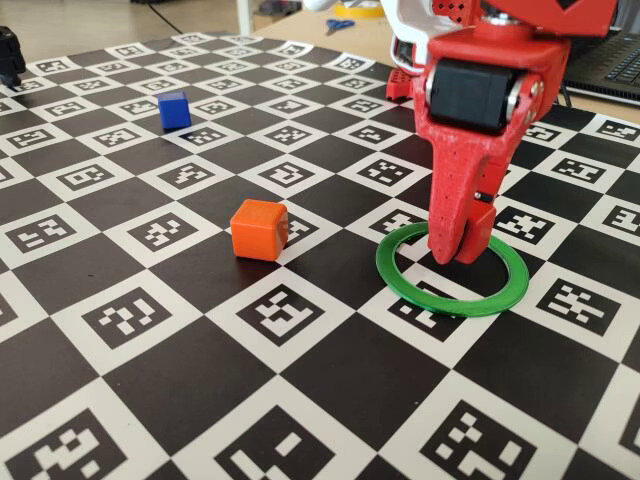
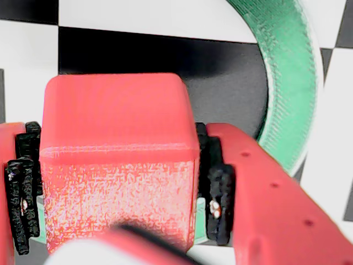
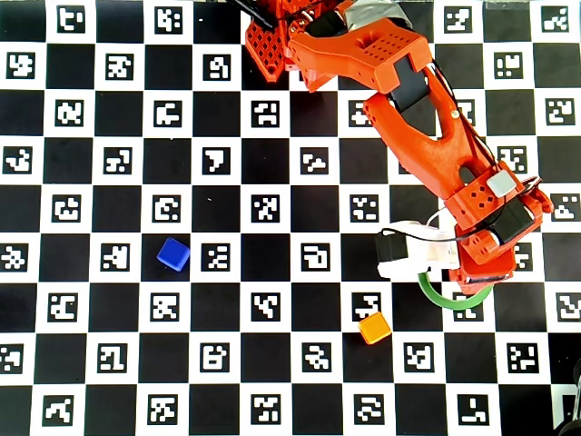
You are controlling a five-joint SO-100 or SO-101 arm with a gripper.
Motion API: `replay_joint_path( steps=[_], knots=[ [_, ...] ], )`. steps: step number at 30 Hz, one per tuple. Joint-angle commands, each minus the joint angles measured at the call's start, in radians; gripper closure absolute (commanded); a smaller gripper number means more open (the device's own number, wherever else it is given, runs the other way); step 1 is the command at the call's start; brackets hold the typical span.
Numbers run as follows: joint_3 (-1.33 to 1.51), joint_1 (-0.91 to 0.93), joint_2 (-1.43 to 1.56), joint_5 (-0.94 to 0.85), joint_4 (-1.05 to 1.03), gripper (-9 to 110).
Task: Grab the red cube then put it in the green circle then put the blue cube on top and finally the orange cube on top
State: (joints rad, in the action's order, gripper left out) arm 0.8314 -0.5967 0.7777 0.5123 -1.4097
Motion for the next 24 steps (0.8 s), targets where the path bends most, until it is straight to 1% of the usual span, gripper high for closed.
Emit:
replay_joint_path(
  steps=[1,24],
  knots=[
    [-0.023,-0.011,0.046,0.005,0.012,102],
    [-0.028,-0.008,0.006,0.025,-0.012,101]
  ],
)
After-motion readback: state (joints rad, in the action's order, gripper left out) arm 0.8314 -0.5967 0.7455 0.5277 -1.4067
